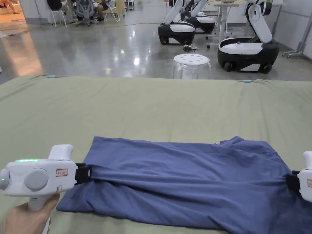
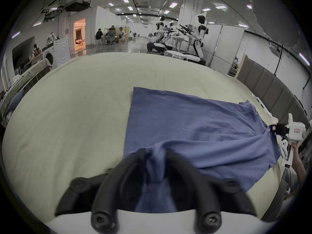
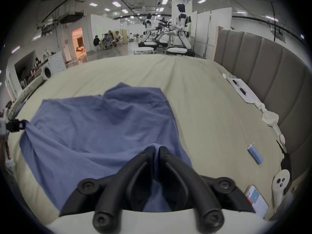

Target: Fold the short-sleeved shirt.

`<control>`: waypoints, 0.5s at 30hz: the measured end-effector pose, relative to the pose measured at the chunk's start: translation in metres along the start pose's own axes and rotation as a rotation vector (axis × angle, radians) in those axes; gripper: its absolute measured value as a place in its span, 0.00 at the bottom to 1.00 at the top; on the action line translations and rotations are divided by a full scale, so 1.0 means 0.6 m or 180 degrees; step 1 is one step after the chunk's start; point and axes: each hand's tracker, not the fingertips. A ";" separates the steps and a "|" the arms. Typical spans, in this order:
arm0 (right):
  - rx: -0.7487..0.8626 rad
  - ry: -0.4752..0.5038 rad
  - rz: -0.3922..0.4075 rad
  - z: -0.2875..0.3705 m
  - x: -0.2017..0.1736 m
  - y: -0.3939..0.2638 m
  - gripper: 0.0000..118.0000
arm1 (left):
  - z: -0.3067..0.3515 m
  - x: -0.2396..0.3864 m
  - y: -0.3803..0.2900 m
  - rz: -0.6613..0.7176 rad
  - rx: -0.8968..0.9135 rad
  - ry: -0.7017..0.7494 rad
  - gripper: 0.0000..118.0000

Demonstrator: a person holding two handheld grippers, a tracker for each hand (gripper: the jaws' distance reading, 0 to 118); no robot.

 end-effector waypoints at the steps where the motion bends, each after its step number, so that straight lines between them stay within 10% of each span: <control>1: -0.0017 -0.0029 0.0034 -0.003 -0.002 -0.005 0.14 | 0.008 -0.005 -0.005 0.0037 0.0025 0.0029 0.31; 3: 0.0010 0.0021 0.0059 0.012 -0.003 -0.013 0.29 | 0.040 -0.002 -0.016 0.0054 0.0228 -0.0261 0.53; 15: 0.0838 0.0255 0.0045 0.262 -0.096 -0.083 0.44 | 0.328 0.131 -0.104 -0.0459 0.1350 -0.0230 0.52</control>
